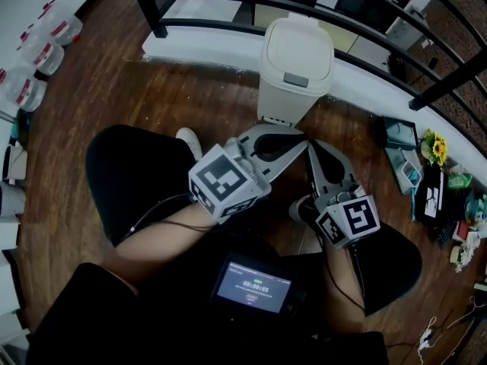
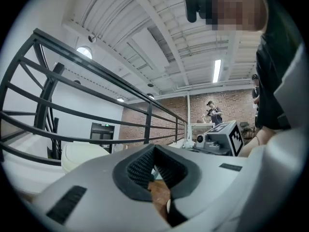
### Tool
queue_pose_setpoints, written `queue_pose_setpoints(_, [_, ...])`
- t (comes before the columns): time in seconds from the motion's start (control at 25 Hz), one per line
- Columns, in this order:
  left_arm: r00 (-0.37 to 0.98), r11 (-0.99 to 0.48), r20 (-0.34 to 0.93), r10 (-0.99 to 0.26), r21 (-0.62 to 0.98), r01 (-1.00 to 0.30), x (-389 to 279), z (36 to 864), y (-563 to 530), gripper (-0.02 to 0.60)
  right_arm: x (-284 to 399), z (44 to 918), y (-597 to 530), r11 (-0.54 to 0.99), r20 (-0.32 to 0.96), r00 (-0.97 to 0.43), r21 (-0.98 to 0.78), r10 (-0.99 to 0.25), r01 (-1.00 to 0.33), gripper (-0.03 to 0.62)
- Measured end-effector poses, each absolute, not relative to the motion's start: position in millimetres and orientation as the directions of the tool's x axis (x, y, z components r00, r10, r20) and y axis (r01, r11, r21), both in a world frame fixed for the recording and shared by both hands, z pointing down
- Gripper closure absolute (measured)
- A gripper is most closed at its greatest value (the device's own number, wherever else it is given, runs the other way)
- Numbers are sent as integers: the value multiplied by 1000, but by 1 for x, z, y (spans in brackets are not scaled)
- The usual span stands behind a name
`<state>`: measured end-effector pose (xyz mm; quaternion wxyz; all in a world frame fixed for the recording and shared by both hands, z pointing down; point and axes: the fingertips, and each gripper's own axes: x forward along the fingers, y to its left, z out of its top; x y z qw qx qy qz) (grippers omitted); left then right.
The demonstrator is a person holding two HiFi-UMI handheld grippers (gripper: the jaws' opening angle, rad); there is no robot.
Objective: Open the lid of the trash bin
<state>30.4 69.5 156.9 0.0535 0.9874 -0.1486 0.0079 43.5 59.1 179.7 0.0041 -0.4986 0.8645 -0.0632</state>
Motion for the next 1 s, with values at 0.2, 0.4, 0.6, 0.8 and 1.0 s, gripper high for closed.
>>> queue_pose_setpoints(0.2, [944, -935, 40, -328, 129, -331, 17, 165, 64, 560, 34, 185, 52, 503, 72, -513, -124, -855, -856, 588])
queue_pose_setpoints(0.4, [936, -919, 60, -346, 180, -351, 22, 184, 35, 559, 41, 185, 21, 500, 66, -512, -137, -857, -855, 588])
queue_pose_setpoints(0.6, [928, -896, 45, -370, 246, -369, 33, 186, -2, 559, 55, 180, -15, 488, 66, -498, -129, -864, -863, 588])
queue_pose_setpoints(0.8, [903, -873, 59, -425, 236, -427, 38, 191, -14, 560, 54, 180, -20, 524, 81, -528, -62, -846, -849, 588])
queue_pose_setpoints(1.0, [888, -879, 90, -450, 132, -459, 38, 196, -2, 558, 58, 184, -9, 528, 58, -534, -97, -844, -844, 588])
